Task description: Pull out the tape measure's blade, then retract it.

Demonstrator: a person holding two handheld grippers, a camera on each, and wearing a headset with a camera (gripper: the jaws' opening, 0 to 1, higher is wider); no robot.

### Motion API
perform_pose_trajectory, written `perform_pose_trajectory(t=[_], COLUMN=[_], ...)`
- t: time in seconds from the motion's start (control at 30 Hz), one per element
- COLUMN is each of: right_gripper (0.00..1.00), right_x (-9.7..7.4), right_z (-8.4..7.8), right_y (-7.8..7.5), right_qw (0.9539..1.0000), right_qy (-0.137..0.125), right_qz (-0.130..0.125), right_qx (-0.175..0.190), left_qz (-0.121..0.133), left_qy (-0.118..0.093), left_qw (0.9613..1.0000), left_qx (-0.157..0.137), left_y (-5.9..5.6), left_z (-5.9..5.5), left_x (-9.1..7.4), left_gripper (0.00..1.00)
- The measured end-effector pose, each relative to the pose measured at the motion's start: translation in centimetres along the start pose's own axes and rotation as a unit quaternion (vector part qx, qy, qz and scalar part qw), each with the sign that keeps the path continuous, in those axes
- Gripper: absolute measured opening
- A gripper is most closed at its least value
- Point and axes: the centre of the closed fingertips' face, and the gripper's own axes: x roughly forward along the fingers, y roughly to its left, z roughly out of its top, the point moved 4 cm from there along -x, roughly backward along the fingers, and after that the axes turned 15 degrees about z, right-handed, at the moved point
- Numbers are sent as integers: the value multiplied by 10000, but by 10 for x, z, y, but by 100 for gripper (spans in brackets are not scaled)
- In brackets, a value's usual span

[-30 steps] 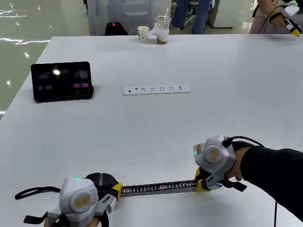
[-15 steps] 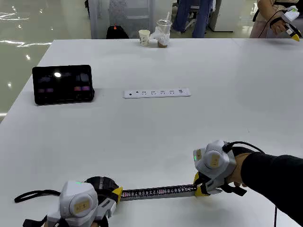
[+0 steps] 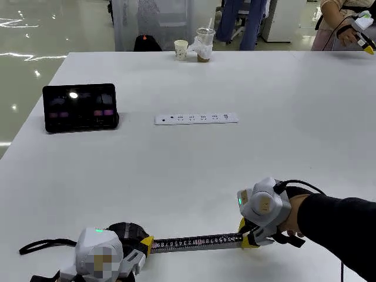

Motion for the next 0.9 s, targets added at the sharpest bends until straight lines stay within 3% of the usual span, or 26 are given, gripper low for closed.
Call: perform_pose_trajectory(t=[0.9], right_gripper=[12], right_x=[4], right_z=[12], right_y=[-1], right_qw=[9999], right_qy=[-136], right_qz=[-22], right_qx=[49], left_qz=[-8], left_qy=[-9], left_qw=[10000], left_qx=[2], left_y=[0], left_z=[0], left_x=[-1], left_gripper=[58])
